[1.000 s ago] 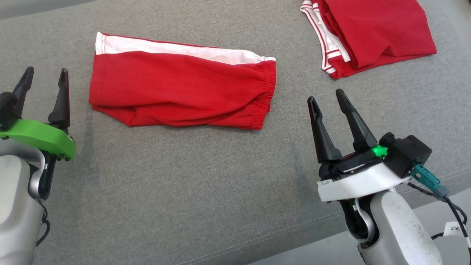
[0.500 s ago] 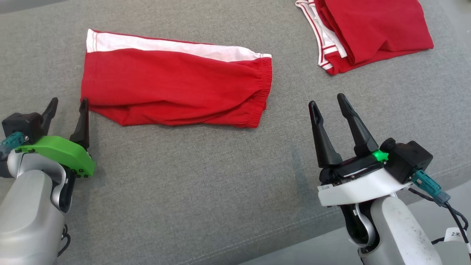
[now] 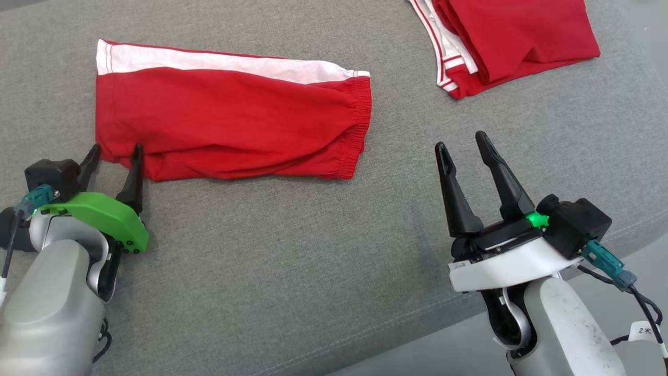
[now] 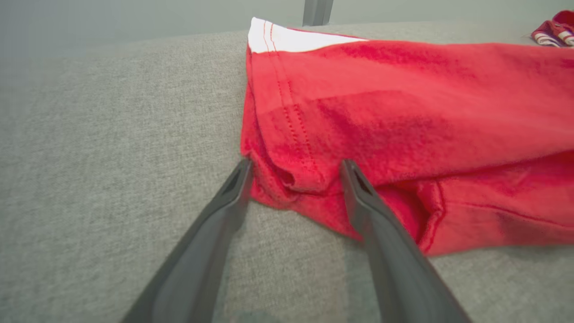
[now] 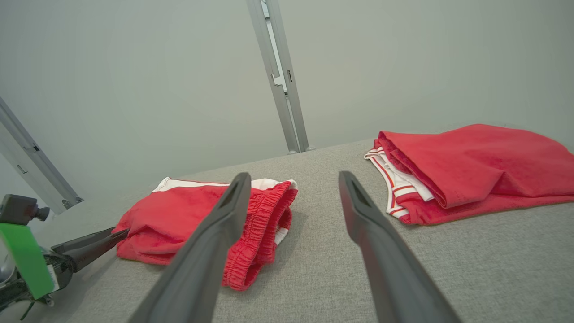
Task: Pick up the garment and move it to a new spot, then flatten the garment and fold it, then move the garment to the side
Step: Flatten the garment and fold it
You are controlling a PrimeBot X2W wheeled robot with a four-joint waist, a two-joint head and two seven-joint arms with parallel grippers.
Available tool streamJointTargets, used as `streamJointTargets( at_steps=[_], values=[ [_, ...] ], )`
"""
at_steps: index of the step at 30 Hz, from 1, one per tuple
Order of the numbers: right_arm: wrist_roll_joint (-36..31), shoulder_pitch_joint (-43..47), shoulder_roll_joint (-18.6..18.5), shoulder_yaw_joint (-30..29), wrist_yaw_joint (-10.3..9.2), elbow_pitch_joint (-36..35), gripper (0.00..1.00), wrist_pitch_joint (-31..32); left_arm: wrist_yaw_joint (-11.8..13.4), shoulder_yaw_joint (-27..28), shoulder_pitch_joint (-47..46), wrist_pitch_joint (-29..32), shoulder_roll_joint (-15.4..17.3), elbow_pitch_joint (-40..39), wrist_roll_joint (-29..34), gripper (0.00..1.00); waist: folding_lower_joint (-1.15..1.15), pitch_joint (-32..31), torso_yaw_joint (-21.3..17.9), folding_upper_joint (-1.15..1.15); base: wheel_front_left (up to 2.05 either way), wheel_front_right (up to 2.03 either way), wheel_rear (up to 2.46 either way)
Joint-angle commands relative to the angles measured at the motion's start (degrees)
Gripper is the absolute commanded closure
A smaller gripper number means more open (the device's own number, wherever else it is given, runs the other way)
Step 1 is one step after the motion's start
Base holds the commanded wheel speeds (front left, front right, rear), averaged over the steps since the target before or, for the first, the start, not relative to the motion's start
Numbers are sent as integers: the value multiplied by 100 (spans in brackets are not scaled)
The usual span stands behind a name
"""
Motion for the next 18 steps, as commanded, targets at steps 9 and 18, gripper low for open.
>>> streamJointTargets(
  at_steps=[9,18],
  values=[
    [-43,-81,-9,88,0,67,0,-15,-13,-224,-117,-13,69,122,-209,100,0,-67,32,0,0,0,0],
    [-37,-10,-9,127,0,147,0,-15,-14,-240,74,-13,-4,37,-155,100,0,-279,133,0,0,0,0]
  ],
)
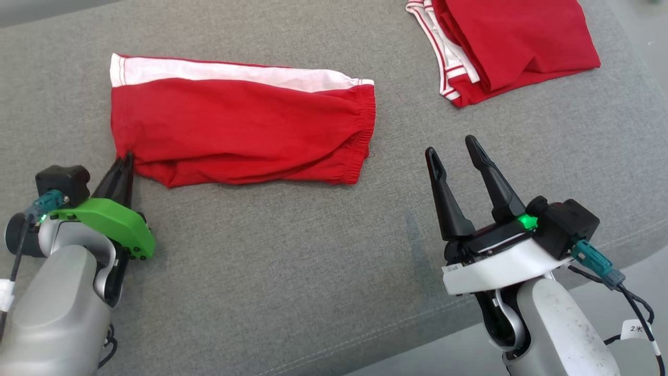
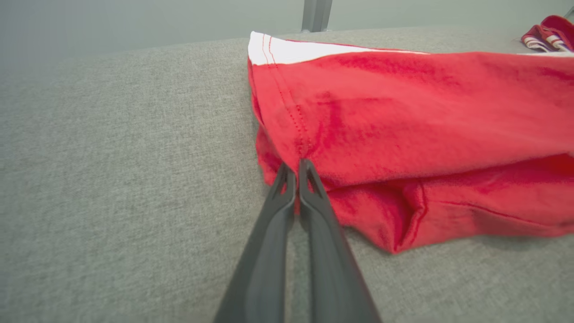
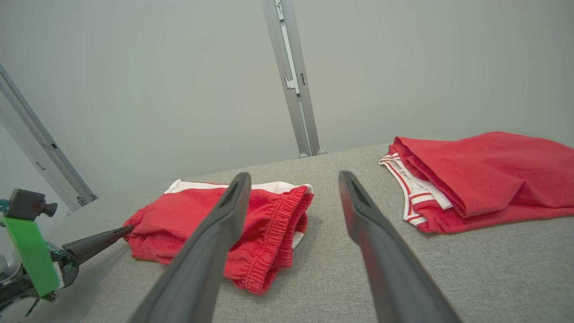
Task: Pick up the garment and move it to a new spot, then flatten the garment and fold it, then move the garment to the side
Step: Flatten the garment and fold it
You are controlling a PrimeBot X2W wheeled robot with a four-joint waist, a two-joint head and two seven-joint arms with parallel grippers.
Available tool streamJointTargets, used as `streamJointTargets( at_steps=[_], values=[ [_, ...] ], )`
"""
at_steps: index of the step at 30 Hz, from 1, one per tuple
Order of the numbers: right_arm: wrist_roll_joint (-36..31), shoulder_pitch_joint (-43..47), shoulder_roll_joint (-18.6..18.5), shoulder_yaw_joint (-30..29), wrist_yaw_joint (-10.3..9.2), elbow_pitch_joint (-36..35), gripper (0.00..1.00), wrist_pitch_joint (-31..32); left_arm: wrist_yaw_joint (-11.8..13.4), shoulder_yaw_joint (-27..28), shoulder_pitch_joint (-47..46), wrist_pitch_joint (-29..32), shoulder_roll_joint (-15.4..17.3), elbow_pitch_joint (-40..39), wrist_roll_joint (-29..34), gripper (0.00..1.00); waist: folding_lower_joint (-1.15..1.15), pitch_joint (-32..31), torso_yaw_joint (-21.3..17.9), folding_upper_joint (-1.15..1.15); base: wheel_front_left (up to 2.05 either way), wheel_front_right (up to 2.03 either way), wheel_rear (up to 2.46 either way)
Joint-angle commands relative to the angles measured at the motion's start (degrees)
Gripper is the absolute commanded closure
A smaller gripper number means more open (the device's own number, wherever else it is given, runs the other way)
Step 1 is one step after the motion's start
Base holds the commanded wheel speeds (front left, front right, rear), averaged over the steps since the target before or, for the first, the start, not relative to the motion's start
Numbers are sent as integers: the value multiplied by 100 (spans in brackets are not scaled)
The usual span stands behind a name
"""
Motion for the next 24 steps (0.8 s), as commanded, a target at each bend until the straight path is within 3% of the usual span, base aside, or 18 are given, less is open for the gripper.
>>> streamJointTargets(
  at_steps=[1,24],
  values=[
    [2,56,-9,-21,0,20,0,-15,-14,91,89,-14,-36,-85,68,100,0,-102,78,0,0,0,0],
    [35,346,-12,-51,0,214,0,-15,-13,681,1538,-13,-924,-992,815,100,0,-857,1003,0,0,0,0]
  ],
)
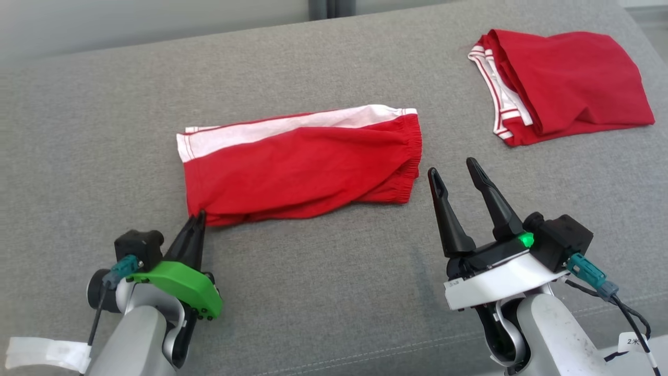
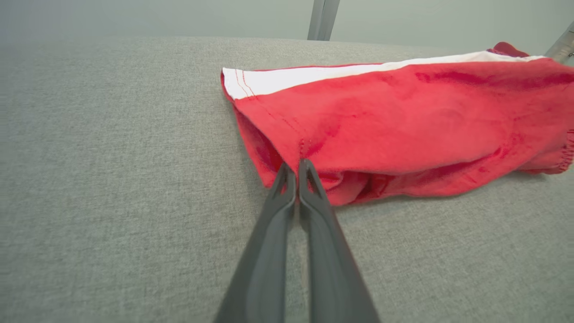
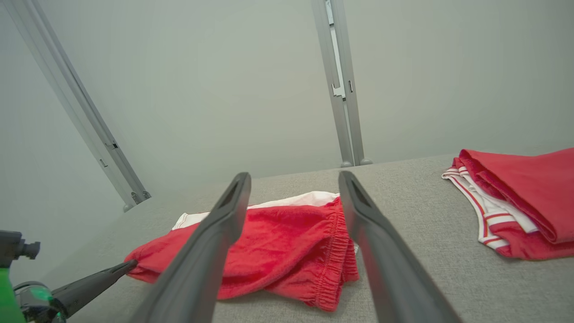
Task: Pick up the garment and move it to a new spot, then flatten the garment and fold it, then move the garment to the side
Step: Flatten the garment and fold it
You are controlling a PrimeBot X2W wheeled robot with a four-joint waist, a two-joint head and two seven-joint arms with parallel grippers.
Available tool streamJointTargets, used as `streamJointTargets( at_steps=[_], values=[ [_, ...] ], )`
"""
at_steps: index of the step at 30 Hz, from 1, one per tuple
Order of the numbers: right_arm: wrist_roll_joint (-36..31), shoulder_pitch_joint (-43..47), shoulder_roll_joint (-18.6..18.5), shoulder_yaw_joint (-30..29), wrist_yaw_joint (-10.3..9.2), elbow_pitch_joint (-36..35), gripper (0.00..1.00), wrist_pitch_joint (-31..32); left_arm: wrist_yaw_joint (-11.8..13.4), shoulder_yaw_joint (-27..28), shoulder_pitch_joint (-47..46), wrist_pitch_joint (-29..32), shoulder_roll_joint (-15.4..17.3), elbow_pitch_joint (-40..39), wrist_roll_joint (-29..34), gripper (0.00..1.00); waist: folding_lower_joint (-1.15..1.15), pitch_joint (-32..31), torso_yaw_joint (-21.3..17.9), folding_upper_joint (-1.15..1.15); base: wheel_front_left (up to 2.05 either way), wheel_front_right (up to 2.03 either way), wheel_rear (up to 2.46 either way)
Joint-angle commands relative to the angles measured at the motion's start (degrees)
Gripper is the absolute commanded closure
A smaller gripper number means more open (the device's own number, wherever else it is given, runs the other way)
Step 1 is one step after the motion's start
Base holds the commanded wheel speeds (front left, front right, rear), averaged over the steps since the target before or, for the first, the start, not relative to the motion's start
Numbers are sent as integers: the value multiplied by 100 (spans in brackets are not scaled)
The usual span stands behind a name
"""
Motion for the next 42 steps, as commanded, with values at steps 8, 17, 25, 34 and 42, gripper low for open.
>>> streamJointTargets(
  at_steps=[8,17,25,34,42],
  values=[
    [32,144,-16,14,0,98,0,-14,-12,165,407,-13,-127,-223,152,100,0,-216,192,0,0,0,0],
    [13,98,-27,58,0,202,0,-15,7,316,414,-13,-231,-5,295,0,0,-219,140,0,0,0,0],
    [7,103,-35,16,0,310,0,-14,113,813,623,-14,-306,-681,629,0,0,-310,199,0,0,0,0],
    [-22,193,-81,-123,0,426,0,-15,309,1460,1295,-13,-504,-2121,1347,0,0,-593,361,0,0,0,0],
    [-220,329,-87,-507,0,541,0,-15,514,1856,1921,-13,-618,-2916,1801,0,0,-842,479,0,0,0,0]
  ],
)
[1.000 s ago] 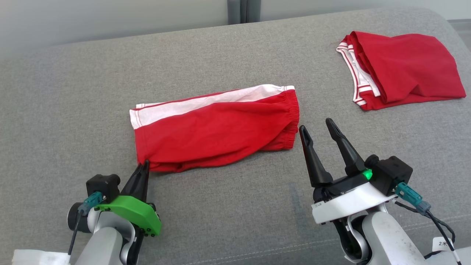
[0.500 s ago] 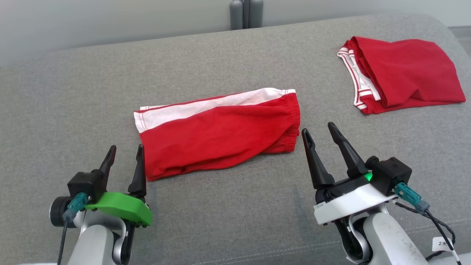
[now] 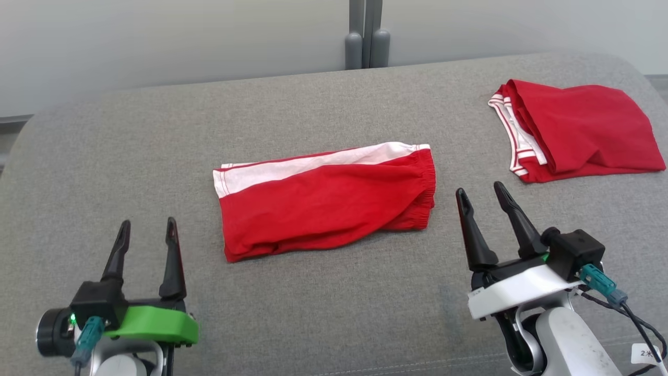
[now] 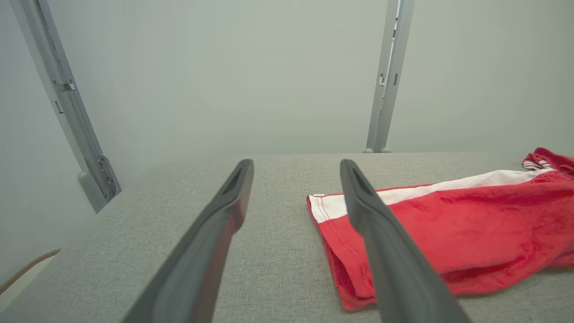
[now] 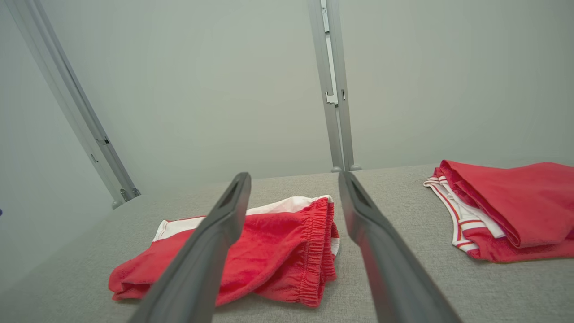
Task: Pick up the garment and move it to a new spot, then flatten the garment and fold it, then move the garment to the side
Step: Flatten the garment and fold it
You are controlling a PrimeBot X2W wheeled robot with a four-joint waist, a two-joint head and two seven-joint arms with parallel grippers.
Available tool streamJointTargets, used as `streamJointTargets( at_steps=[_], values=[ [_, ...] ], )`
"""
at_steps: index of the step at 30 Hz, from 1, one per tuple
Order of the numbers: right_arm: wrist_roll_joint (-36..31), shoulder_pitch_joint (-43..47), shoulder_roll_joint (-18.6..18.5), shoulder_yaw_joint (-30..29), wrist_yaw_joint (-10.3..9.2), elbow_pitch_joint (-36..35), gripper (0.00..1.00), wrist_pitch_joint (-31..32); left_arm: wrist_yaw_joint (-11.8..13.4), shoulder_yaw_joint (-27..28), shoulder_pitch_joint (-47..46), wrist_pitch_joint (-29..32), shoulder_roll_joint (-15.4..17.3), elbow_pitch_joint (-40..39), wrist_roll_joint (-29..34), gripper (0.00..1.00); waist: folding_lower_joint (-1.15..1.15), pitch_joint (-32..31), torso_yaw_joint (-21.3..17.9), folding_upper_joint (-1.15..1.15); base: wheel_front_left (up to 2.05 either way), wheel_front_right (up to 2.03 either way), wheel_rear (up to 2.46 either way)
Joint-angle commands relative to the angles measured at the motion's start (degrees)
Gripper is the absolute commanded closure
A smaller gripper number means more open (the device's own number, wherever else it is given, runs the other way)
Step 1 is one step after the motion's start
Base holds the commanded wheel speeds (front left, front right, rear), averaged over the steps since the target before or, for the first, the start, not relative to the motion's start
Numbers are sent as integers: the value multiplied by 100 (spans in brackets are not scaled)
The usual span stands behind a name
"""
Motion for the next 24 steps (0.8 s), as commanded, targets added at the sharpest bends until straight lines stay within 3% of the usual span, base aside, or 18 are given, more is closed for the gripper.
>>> streamJointTargets(
  at_steps=[1,11,24],
  values=[
    [-75,118,-14,-80,0,34,0,-14,70,84,168,-13,-22,-121,63,0,0,-74,40,0,0,0,0],
    [-247,382,24,-408,0,204,0,-14,216,291,910,-13,-43,-525,322,0,0,-275,35,0,0,0,0],
    [-307,488,48,-490,0,443,0,-13,-81,336,1178,-13,7,-429,163,0,0,-401,175,0,0,0,0]
  ],
)
